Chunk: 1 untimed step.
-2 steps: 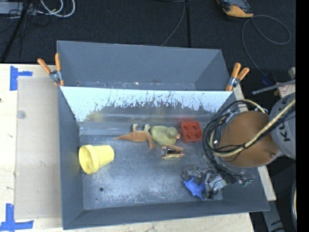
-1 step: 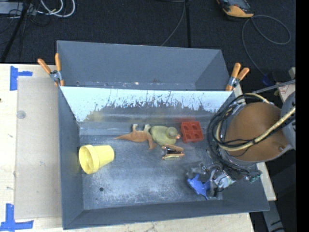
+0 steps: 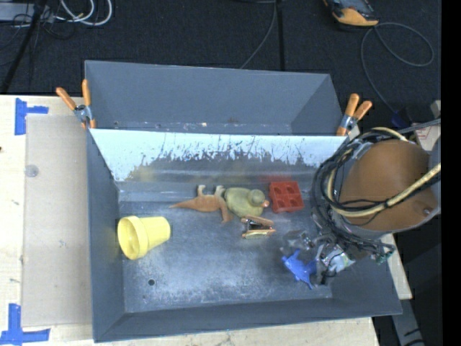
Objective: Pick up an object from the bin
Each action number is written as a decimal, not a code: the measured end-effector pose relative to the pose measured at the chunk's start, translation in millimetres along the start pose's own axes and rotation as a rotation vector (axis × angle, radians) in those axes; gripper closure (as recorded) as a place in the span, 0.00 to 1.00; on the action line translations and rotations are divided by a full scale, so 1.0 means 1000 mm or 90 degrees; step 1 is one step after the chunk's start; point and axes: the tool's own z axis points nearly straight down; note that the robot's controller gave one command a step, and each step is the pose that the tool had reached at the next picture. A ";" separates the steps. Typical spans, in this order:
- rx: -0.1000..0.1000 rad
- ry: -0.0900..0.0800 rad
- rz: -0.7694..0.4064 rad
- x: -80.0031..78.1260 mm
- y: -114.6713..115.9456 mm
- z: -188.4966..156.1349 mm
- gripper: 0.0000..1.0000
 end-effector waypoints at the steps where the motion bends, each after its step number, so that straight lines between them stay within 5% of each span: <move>1: -0.008 0.008 -0.006 0.003 0.006 -0.022 1.00</move>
Offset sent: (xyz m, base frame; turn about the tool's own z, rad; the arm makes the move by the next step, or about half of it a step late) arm -0.0096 0.0219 0.1567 0.0452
